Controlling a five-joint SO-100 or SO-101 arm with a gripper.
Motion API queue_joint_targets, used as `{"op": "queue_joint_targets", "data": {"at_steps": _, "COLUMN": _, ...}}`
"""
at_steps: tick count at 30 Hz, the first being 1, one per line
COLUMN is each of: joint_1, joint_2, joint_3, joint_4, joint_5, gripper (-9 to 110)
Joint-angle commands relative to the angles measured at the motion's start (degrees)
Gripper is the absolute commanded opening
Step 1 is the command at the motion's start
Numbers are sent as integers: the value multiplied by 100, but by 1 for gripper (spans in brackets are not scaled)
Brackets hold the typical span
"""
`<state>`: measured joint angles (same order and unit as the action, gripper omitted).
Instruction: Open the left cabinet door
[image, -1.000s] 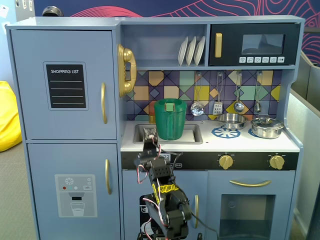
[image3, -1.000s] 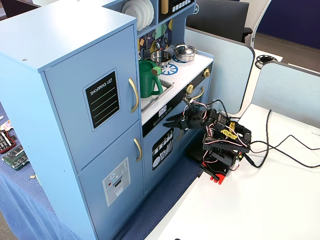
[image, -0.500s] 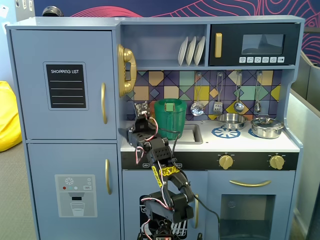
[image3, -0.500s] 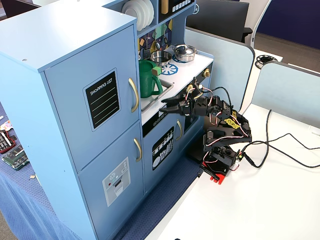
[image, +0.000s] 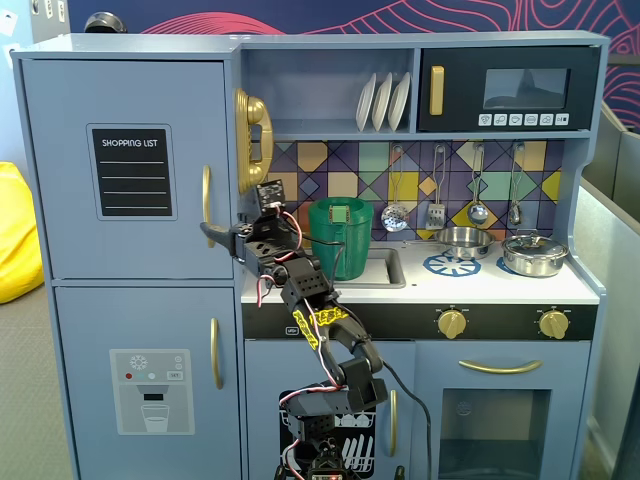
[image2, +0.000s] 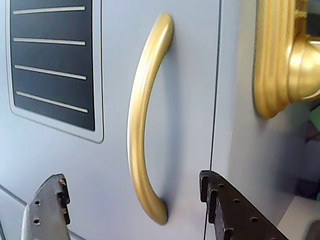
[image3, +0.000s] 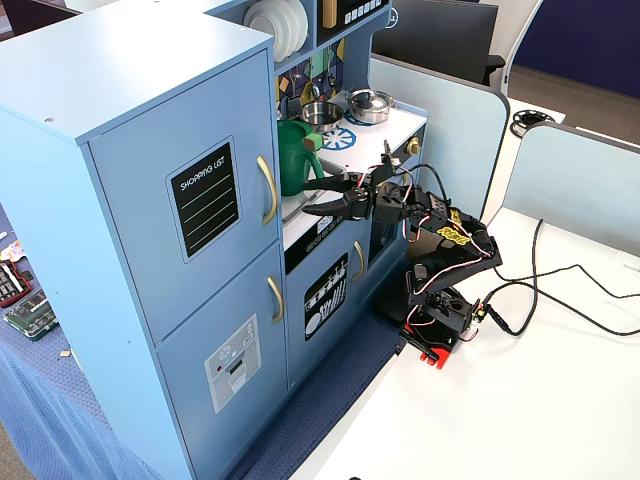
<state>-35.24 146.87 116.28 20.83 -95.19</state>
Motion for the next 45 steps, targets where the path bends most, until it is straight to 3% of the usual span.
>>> {"op": "queue_joint_targets", "data": {"at_steps": 1, "joint_1": -70, "joint_2": -229, "joint_3": -352, "joint_4": -281, "joint_5": -62, "gripper": 30}}
{"op": "queue_joint_targets", "data": {"at_steps": 24, "joint_1": -554, "joint_2": -1872, "joint_3": -1257, "joint_4": -1169, "joint_5": -554, "gripper": 26}}
{"op": "queue_joint_targets", "data": {"at_steps": 45, "joint_1": -1881, "joint_2": -264, "joint_3": -132, "joint_4": -606, "joint_5": -1687, "gripper": 21}}
